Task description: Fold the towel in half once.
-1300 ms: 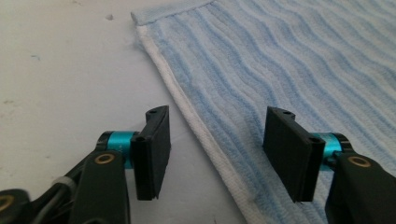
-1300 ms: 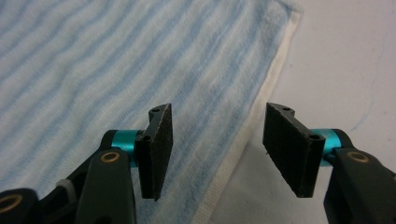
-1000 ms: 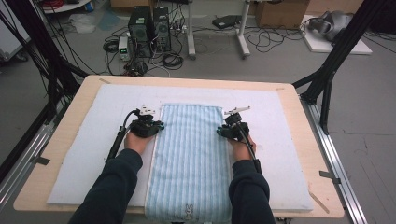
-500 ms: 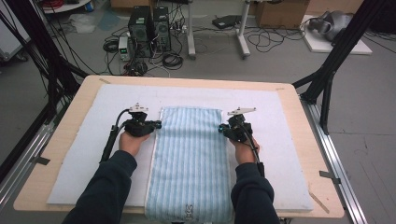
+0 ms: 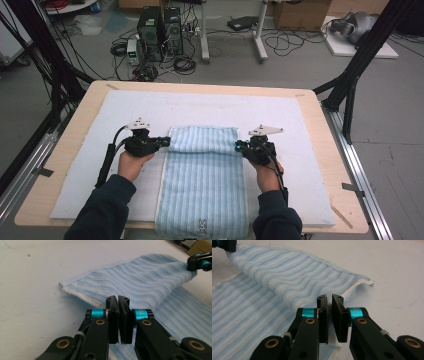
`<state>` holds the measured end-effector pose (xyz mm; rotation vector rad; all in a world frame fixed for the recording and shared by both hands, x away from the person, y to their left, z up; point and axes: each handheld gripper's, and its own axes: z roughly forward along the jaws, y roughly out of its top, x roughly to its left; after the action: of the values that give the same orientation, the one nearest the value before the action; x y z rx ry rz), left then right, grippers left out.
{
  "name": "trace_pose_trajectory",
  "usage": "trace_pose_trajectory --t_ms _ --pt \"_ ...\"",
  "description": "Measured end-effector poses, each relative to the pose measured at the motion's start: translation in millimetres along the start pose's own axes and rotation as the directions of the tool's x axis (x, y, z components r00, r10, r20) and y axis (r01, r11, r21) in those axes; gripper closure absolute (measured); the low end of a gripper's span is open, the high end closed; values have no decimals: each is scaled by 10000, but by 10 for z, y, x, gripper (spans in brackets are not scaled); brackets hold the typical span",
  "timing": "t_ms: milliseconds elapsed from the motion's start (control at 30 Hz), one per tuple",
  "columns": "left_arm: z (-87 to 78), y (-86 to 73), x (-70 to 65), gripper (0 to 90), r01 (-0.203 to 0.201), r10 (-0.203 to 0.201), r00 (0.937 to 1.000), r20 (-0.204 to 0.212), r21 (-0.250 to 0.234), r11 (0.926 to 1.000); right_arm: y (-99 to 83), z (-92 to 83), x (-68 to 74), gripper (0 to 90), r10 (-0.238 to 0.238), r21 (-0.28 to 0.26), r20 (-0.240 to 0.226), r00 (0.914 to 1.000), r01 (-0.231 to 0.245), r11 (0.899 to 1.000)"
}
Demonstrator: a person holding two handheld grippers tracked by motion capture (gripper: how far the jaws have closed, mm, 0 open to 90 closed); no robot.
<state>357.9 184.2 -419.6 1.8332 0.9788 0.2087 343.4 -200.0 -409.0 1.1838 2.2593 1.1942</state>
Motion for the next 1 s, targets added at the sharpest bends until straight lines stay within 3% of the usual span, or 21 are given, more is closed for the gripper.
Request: trace_pose_trajectory --t_ms 100,233,300,433,533,633,700,767,833,933,1000 --pt "-55 -45 -58 866 -241 238 9996 162 136 9996 -77 -63 43 836 -92 -2 -95 9999 92 10000" --pt "-134 -149 -123 865 -187 187 9992 366 -21 9998 -191 -143 97 835 -22 -50 -298 9996 21 10000" --pt "-159 -181 -161 865 -361 352 9983 462 186 9992 -239 -185 130 835 -69 -121 -391 9992 65 9999" --pt "-226 -262 -222 865 -215 206 9971 731 112 9997 -284 -289 217 832 -241 -50 -461 9986 239 9997" --pt "-240 -341 -242 864 -304 278 9976 633 405 9987 -306 -325 253 828 -361 37 -460 9983 363 9993" --pt "-247 -425 -230 854 -1 -26 9980 635 427 9991 -340 -327 279 819 -405 303 -449 9982 419 9987" --pt "-242 -427 -216 738 54 -69 9993 355 420 9991 -359 -314 268 779 -340 308 -445 9984 354 9989" --pt "-249 -397 -156 549 556 -556 9983 176 32 9984 -364 -297 245 686 -112 302 -332 9994 122 9995" --pt "-276 -346 -82 497 647 -655 9977 -146 -527 9965 -347 -286 195 608 178 157 -162 9997 -175 9997" --pt "-275 -241 39 469 769 -798 9963 -308 -855 9934 -279 -265 112 561 489 -28 176 9987 -488 9988" --pt "-249 -166 83 463 647 -680 9970 -369 -850 9943 -223 -228 64 544 529 3 400 9978 -530 9986"
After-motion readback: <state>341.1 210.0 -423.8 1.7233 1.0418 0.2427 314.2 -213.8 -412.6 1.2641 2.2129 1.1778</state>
